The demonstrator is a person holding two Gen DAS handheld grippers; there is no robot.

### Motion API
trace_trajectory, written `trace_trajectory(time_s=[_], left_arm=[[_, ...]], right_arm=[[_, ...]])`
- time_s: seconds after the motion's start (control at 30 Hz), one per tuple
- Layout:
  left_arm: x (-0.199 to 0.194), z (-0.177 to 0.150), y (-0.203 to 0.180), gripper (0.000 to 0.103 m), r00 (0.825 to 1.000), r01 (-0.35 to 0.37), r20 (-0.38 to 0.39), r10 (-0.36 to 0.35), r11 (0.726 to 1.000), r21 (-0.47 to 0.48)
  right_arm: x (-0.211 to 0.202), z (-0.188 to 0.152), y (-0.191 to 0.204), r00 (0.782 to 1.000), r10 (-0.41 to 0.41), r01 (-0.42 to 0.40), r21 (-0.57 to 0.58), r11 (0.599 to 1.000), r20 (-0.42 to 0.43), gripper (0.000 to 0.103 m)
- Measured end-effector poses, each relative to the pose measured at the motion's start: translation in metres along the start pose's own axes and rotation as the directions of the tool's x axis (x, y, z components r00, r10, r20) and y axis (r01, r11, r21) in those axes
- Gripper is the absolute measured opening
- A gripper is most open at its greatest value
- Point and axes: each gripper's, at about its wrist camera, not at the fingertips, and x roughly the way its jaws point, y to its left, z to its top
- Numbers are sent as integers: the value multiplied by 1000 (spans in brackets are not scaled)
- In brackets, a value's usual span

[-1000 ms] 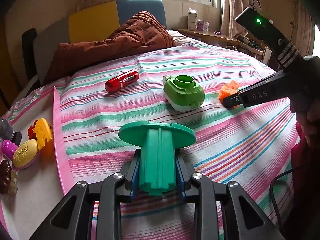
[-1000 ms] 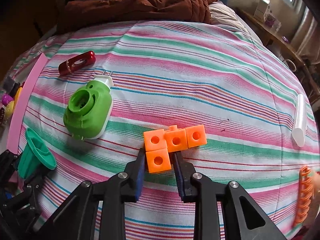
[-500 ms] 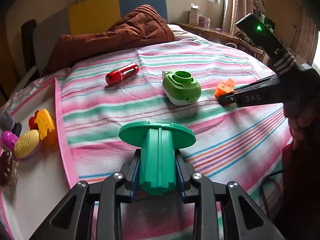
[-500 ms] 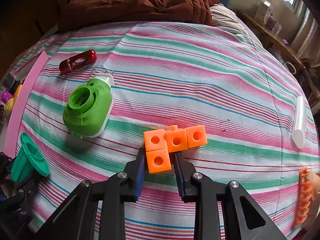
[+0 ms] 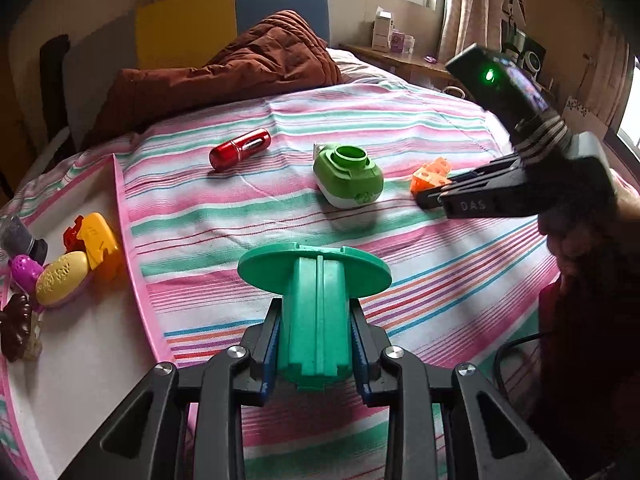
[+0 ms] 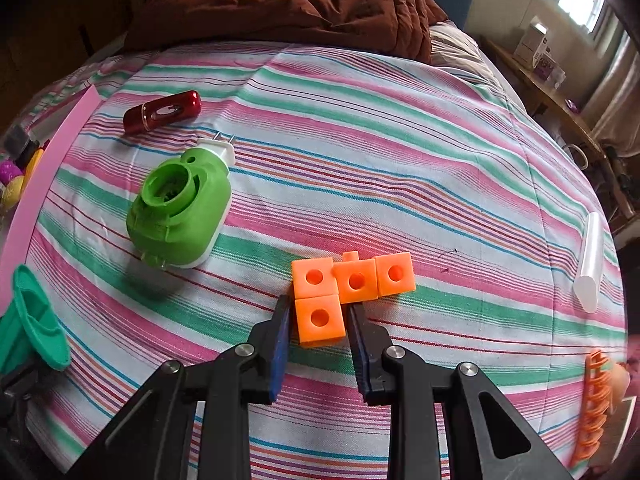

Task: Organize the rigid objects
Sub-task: 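Lift orange cube blocks with right gripper while left holds teal stand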

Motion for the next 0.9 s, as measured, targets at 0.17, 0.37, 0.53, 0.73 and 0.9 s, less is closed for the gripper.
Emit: trace_trajectory(time_s=[0.17,0.37,0.53,0.73,0.9], left_arm=[[-14,5,0,29,1000,2,25,-2,1000,-6],[-22,7,2,29,999,13,33,-12,1000,-16],[-29,8,4,29,999,23,40,-22,999,-32],[-35,7,11,29,999,28,41,-26,998,-58],[-44,6,15,29,998,25,54,-21,997,-67]], right_arm=[[1,1,-2,1000,6,-6,6,1000,-3,28],[1,1,-2,1000,7,-7,7,1000,-2,28],[1,0,0,1000,-2,2,-5,1000,3,28],[1,0,2,1000,-14,14,-15,1000,6,28],[1,0,4,1000,-22,22,-21,1000,8,28]])
